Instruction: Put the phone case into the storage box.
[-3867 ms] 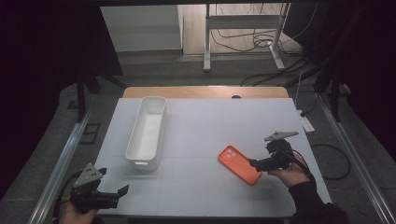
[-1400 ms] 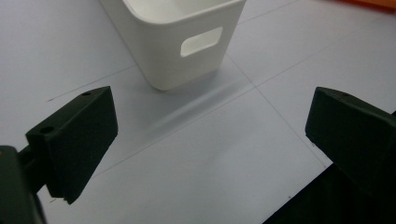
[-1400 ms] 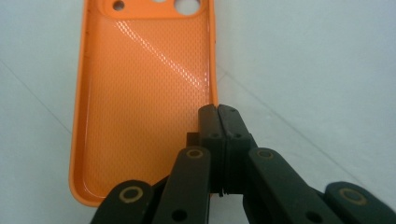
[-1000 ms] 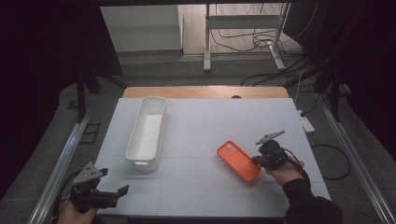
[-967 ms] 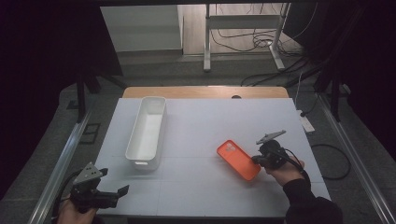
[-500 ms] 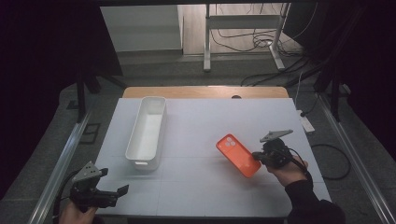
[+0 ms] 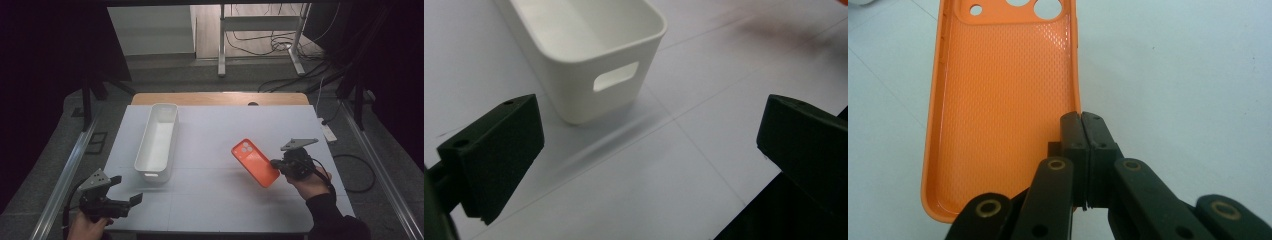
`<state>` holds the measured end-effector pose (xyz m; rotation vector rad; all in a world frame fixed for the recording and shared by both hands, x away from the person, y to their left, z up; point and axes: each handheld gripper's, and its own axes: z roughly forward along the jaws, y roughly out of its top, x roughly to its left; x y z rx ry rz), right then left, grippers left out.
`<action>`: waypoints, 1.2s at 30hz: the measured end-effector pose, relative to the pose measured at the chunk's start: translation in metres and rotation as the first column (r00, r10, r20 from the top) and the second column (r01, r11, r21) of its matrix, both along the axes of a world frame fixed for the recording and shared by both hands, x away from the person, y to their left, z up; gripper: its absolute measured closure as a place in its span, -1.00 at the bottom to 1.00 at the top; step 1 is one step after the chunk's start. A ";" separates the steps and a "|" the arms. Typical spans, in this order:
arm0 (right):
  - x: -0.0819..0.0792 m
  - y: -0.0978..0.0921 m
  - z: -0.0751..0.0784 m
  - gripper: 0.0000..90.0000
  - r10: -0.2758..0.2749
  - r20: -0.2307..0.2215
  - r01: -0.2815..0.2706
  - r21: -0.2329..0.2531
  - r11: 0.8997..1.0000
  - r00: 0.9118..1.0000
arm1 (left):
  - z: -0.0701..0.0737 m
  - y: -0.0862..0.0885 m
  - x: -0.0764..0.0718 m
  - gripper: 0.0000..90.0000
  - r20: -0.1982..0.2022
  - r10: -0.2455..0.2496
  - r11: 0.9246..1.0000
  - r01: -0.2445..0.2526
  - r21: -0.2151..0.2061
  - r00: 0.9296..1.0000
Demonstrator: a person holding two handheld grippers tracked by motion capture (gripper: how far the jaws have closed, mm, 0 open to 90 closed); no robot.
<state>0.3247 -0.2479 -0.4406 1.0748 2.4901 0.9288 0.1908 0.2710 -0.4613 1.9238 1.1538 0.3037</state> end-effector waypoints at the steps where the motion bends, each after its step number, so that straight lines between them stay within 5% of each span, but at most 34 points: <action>1: 0.000 0.000 0.001 0.98 -0.001 0.002 0.001 0.001 1.000 1.000 | 0.001 -0.001 0.001 -1.00 0.001 -0.003 1.000 0.003 -0.007 1.000; 12: -0.003 0.001 0.007 0.98 -0.004 0.037 0.003 0.026 1.000 0.999 | 0.013 -0.015 0.016 -1.00 0.026 -0.041 0.999 0.041 -0.016 0.999; 36: -0.009 0.006 0.016 0.98 -0.005 0.086 -0.001 0.061 0.998 0.996 | 0.026 -0.054 0.056 -1.00 -0.018 -0.155 0.987 0.153 -0.056 0.988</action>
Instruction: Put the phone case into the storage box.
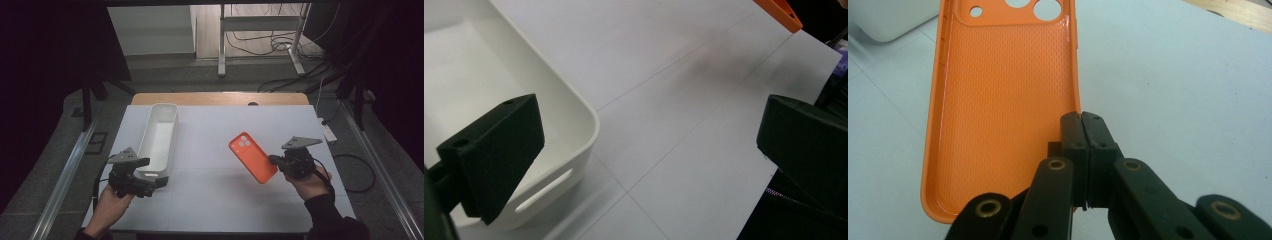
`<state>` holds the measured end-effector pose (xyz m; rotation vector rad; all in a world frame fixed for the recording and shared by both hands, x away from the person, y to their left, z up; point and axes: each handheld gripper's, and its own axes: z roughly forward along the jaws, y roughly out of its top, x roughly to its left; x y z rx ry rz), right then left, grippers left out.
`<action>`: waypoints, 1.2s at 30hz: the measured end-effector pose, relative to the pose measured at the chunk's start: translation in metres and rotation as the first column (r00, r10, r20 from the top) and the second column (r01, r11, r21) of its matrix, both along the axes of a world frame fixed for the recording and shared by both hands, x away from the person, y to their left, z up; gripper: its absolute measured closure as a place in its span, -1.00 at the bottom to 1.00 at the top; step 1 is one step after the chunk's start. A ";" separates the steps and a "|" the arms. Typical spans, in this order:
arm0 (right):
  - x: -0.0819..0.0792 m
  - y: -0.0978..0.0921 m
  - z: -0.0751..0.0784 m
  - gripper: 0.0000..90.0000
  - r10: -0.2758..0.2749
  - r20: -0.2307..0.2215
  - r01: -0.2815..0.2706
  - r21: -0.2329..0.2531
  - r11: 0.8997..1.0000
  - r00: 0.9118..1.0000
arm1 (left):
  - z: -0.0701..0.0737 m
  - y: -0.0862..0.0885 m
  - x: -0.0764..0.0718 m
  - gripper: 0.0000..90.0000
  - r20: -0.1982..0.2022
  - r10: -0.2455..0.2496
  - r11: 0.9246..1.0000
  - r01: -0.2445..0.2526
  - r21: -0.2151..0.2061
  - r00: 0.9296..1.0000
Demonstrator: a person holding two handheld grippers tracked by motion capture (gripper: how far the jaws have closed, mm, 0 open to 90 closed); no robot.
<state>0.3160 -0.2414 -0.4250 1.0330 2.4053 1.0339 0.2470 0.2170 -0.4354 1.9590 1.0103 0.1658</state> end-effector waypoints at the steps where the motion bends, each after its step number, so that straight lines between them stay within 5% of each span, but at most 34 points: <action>1: 0.000 0.001 0.000 0.98 0.004 0.005 -0.004 0.001 1.000 1.000 | 0.001 -0.002 0.001 -1.00 -0.002 -0.005 1.000 0.005 0.000 1.000; 36: -0.012 0.024 0.007 0.98 0.052 0.057 -0.053 0.013 0.999 0.997 | 0.004 -0.055 0.044 -1.00 -0.055 -0.082 0.993 0.077 -0.091 0.995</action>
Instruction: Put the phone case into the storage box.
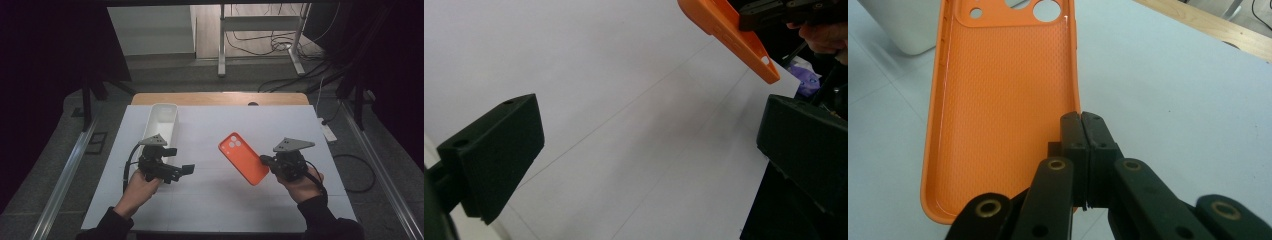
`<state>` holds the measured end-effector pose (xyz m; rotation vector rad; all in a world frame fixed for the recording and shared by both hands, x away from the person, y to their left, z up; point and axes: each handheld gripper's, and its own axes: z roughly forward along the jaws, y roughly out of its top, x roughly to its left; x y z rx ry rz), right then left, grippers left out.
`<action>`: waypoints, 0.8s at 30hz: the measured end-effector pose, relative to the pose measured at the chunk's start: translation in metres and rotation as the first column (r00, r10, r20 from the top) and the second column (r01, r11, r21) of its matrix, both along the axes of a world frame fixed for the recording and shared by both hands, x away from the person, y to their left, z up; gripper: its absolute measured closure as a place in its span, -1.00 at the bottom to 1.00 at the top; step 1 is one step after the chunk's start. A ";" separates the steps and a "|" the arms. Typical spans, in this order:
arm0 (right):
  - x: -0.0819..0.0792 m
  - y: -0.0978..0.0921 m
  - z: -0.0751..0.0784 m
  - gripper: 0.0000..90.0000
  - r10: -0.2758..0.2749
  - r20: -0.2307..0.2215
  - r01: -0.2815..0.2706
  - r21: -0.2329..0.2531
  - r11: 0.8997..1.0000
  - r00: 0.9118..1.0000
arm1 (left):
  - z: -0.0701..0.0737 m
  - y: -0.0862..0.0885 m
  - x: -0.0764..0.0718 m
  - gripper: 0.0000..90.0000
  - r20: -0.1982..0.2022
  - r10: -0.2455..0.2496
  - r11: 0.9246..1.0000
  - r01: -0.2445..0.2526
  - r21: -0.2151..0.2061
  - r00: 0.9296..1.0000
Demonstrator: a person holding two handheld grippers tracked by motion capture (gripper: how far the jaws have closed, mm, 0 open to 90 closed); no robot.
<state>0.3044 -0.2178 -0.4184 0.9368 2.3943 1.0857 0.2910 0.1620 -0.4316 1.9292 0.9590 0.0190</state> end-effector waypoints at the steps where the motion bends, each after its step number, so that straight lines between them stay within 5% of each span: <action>1: 0.000 0.001 0.000 0.98 0.004 0.003 -0.004 -0.001 1.000 1.000 | 0.000 -0.002 0.001 -1.00 -0.004 -0.005 1.000 0.005 -0.002 1.000; 24: -0.007 0.024 0.001 0.98 0.037 0.018 -0.037 0.008 0.999 0.999 | -0.006 -0.025 0.013 -1.00 -0.081 -0.037 0.998 0.033 -0.055 0.996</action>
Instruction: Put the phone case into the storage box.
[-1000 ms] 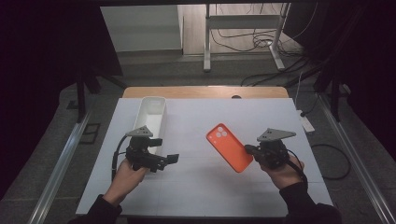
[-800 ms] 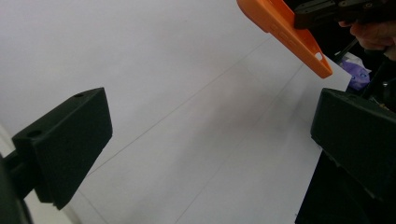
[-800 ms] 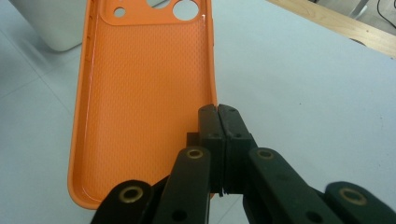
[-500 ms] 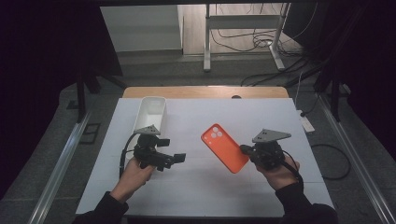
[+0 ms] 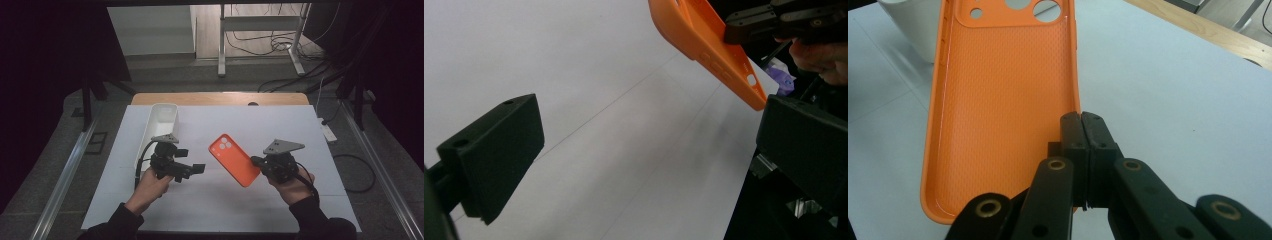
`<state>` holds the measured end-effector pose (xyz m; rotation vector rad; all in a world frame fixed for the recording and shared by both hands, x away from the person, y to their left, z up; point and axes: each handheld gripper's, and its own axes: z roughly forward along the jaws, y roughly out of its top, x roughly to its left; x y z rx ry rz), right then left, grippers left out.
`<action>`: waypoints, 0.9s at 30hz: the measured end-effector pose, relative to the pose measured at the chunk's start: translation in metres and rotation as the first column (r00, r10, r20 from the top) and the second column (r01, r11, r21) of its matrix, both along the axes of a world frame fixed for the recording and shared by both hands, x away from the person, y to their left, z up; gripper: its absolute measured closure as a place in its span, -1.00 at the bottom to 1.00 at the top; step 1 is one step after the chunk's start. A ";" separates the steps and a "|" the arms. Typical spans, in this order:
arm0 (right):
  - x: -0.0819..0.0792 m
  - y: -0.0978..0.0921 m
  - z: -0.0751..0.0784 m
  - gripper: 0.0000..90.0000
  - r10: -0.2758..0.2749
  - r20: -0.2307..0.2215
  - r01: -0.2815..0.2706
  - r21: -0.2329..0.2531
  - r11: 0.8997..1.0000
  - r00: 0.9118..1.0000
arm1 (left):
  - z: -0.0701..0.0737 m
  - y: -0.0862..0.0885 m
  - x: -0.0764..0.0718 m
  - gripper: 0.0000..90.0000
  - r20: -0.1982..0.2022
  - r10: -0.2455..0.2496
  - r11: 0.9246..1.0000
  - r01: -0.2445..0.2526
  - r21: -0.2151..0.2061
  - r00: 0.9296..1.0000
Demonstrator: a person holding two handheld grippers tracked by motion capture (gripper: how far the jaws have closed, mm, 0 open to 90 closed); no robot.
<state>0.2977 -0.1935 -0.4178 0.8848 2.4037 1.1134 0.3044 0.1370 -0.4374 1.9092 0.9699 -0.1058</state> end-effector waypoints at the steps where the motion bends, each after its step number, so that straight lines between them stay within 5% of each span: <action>1: 0.000 0.002 0.000 0.98 0.002 0.001 -0.002 0.001 1.000 1.000 | 0.000 -0.001 0.000 -1.00 -0.006 -0.005 1.000 0.005 -0.004 1.000; 11: -0.004 0.012 -0.001 0.98 0.019 0.005 -0.019 0.001 1.000 1.000 | -0.004 -0.012 0.007 -1.00 -0.052 -0.016 0.999 0.014 -0.044 0.999; 23: -0.008 0.022 -0.002 0.98 0.037 0.012 -0.037 0.004 0.999 0.999 | -0.007 -0.024 0.011 -1.00 -0.057 -0.049 0.998 0.047 -0.048 0.997; 27: -0.009 0.024 -0.002 0.98 0.043 0.015 -0.044 0.005 0.999 0.999 | -0.009 -0.027 0.013 -1.00 -0.073 -0.051 0.996 0.045 -0.078 0.996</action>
